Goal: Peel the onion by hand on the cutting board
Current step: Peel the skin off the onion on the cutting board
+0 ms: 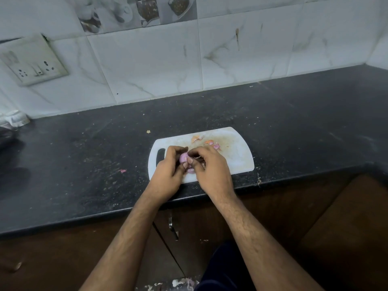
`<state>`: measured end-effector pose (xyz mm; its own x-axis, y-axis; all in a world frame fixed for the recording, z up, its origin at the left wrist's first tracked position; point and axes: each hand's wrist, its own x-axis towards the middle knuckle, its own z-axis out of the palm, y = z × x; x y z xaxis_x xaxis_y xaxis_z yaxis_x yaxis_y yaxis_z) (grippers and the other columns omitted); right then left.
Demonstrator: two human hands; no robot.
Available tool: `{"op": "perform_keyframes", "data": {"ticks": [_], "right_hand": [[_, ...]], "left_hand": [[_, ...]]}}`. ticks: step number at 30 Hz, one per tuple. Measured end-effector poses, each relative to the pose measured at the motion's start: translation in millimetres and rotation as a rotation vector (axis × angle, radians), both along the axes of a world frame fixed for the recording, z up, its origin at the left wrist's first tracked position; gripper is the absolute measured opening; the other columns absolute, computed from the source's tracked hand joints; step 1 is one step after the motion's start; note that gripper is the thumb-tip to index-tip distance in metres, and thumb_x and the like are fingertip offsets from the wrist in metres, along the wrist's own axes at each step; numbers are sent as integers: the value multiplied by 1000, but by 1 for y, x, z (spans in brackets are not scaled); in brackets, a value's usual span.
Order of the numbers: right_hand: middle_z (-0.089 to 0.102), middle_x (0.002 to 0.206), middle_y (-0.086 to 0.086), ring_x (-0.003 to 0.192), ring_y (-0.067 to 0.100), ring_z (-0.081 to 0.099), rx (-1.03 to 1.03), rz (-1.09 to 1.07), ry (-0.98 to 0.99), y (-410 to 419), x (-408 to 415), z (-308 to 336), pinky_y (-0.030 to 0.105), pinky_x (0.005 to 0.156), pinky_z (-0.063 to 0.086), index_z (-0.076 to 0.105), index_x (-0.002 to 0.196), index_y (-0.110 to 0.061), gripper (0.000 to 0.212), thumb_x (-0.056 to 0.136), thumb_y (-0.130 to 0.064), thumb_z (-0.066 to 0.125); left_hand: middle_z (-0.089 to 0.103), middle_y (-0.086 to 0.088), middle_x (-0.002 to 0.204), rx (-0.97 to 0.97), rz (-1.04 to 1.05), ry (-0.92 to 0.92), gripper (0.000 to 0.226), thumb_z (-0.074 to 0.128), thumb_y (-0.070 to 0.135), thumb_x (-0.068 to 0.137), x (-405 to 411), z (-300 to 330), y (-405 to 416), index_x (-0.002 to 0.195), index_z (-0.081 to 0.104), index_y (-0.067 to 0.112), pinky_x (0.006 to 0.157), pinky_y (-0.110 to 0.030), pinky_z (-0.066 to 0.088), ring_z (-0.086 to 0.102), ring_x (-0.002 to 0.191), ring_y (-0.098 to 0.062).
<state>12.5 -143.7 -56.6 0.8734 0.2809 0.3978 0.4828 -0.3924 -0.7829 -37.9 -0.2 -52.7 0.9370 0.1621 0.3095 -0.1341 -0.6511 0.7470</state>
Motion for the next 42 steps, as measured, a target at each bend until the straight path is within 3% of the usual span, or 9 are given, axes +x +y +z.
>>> {"op": "perform_keyframes", "data": {"ticks": [10,15,20,23,26,30,34,38,42], "right_hand": [[67,95,-16,93,6,60,5,-55,-12,1,-3,2,33,77,57,69,98,-30,7,92,-27,72],[63,104,-16,100,6,51,-171,-94,-94,3,-4,2,23,73,47,66,107,-28,10,99,-26,61],[61,111,-7,104,14,51,-313,-100,-160,3,-7,5,31,79,50,61,114,-21,16,99,-19,57],[61,113,-7,106,13,50,-279,-64,-104,0,-5,5,30,81,48,60,116,-20,17,100,-17,55],[62,107,-11,101,10,53,-184,-68,-23,-1,-1,4,26,74,41,62,110,-22,11,101,-20,54],[65,97,-14,90,5,57,-64,-72,9,1,-1,5,23,68,43,64,100,-26,10,101,-33,57],[65,93,-14,90,7,58,-8,-80,-43,0,-5,4,24,71,49,66,95,-26,4,96,-31,65],[64,99,-14,96,5,50,-99,-101,-90,2,-5,3,17,67,40,66,100,-26,8,99,-32,61],[64,108,-11,103,9,48,-217,-127,-169,6,-7,4,27,73,48,65,109,-23,14,102,-30,55]], "left_hand": [[65,11,137,-29,-33,22,37,67,8,97,2,-3,5,131,54,16,112,-31,48,61,127,-1],[73,5,120,-8,-6,-17,30,67,5,96,2,-3,2,123,57,13,104,-31,53,67,115,-6],[73,7,116,-14,6,-28,29,68,4,96,0,-2,-1,122,58,11,100,-21,52,67,111,-2],[72,13,113,-25,22,-23,28,68,8,97,-1,0,-1,122,59,14,95,-16,51,66,109,3],[72,11,116,-33,18,-21,31,70,11,96,-1,1,-1,124,60,15,100,-22,52,67,111,-1],[71,8,113,-57,33,-18,32,75,11,92,-2,3,-2,121,62,16,99,-31,55,69,108,-9],[68,11,102,-54,23,-43,29,77,9,89,-3,4,-6,113,61,14,93,-32,56,69,101,-11],[66,9,101,-27,26,-61,27,77,9,90,-3,2,-6,112,62,11,92,-36,56,67,100,-13],[66,6,103,-7,32,-67,27,76,11,90,-4,2,-6,113,62,12,91,-35,55,66,100,-14]]}}
